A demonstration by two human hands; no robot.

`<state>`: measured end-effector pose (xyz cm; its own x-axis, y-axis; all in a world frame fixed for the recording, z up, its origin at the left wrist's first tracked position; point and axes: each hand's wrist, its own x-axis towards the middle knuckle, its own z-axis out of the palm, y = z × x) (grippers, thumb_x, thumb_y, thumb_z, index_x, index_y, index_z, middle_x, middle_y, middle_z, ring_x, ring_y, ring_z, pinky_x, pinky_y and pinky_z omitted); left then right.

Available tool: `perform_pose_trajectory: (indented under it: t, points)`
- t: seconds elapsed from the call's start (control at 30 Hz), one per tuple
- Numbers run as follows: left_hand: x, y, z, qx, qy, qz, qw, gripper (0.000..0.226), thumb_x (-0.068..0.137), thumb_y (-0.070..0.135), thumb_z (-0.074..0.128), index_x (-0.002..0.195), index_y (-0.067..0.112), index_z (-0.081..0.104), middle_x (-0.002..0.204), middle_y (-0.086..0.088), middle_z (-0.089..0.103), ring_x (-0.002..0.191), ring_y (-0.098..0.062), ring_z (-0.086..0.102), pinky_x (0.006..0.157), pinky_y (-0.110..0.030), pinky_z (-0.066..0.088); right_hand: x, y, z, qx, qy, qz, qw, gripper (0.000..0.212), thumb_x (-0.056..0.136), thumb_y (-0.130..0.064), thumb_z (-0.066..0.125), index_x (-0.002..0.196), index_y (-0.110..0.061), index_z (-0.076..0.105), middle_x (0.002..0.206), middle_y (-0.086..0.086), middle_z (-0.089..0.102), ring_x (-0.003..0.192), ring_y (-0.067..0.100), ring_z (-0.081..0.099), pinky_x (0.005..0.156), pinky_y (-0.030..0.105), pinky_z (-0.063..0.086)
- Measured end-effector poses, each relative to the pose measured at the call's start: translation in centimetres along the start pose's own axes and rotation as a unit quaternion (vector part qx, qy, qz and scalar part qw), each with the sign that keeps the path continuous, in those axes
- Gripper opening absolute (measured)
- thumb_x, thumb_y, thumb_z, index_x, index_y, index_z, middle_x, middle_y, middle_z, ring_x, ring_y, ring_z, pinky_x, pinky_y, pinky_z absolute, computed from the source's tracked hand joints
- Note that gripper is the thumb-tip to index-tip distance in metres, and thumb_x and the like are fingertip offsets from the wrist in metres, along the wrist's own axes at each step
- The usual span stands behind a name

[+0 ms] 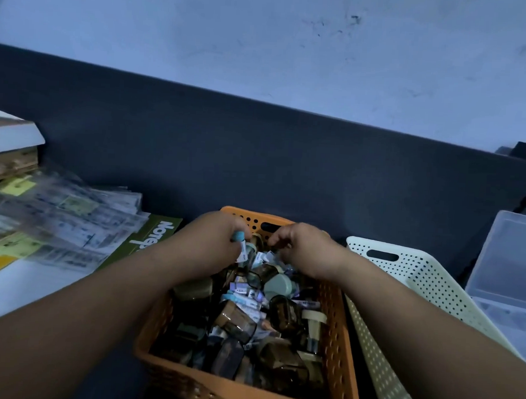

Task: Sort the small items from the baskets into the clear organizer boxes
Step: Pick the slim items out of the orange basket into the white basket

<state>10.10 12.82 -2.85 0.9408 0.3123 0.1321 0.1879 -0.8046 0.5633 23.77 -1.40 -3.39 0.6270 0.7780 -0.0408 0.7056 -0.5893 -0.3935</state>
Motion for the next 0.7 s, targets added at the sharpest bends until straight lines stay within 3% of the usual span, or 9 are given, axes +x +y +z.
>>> perform_pose_trajectory:
  t: [0.13, 0.3, 0.53, 0.63, 0.7]
  points:
    - [-0.1, -0.5, 0.2, -0.050, 0.033, -0.013, 0.998, 0.020, 0.088, 0.014, 0.057, 0.101, 0.029, 0.055, 0.098, 0.002, 0.062, 0.074, -0.014, 0.061, 0.063, -0.031, 0.051, 1.6, -0.2, 0.8, -0.024, -0.070, 0.009, 0.997, 0.033, 0.091, -0.023, 0.063, 0.123, -0.031, 0.061, 0.122, -0.001, 0.063, 0.100, 0.017, 0.062, 0.088, 0.032, 0.053]
    - [-0.2, -0.5, 0.1, -0.074, 0.059, -0.026, 0.995, 0.013, 0.086, 0.018, 0.062, 0.088, 0.028, 0.056, 0.090, 0.003, 0.066, 0.079, -0.014, 0.064, 0.075, -0.043, 0.056, 2.1, -0.1, 0.7, -0.029, -0.093, 0.017, 0.995, 0.035, 0.090, -0.025, 0.065, 0.125, -0.024, 0.060, 0.126, 0.000, 0.060, 0.107, 0.018, 0.058, 0.092, 0.031, 0.049]
    - [-0.4, -0.4, 0.1, -0.090, 0.049, -0.031, 0.994, 0.013, 0.087, 0.016, 0.064, 0.090, 0.028, 0.060, 0.093, 0.004, 0.066, 0.082, -0.020, 0.066, 0.074, -0.046, 0.057, 1.7, 0.1, 0.7, 0.018, -0.055, 0.008, 0.998, 0.009, 0.089, -0.016, 0.064, 0.098, -0.017, 0.063, 0.091, -0.001, 0.063, 0.079, 0.014, 0.059, 0.069, 0.029, 0.051]
    - [0.0, 0.1, -0.3, -0.093, 0.052, -0.025, 0.994, 0.011, 0.087, 0.018, 0.064, 0.090, 0.028, 0.062, 0.089, 0.004, 0.067, 0.079, -0.015, 0.065, 0.075, -0.038, 0.056, 0.7, 0.8, -0.4, 0.121, -0.013, 0.007, 0.993, 0.008, 0.089, -0.010, 0.062, 0.088, -0.017, 0.060, 0.072, 0.001, 0.061, 0.055, 0.011, 0.053, 0.053, 0.027, 0.046]
    - [0.4, 1.1, -0.5, -0.109, 0.053, -0.016, 0.992, 0.008, 0.087, 0.016, 0.063, 0.089, 0.024, 0.064, 0.079, -0.001, 0.067, 0.066, -0.014, 0.061, 0.065, -0.030, 0.050, -0.3, 1.4, -1.6, 0.204, 0.033, 0.001, 0.979, 0.009, 0.089, -0.007, 0.063, 0.086, -0.014, 0.059, 0.070, 0.003, 0.059, 0.054, 0.012, 0.052, 0.050, 0.027, 0.046]
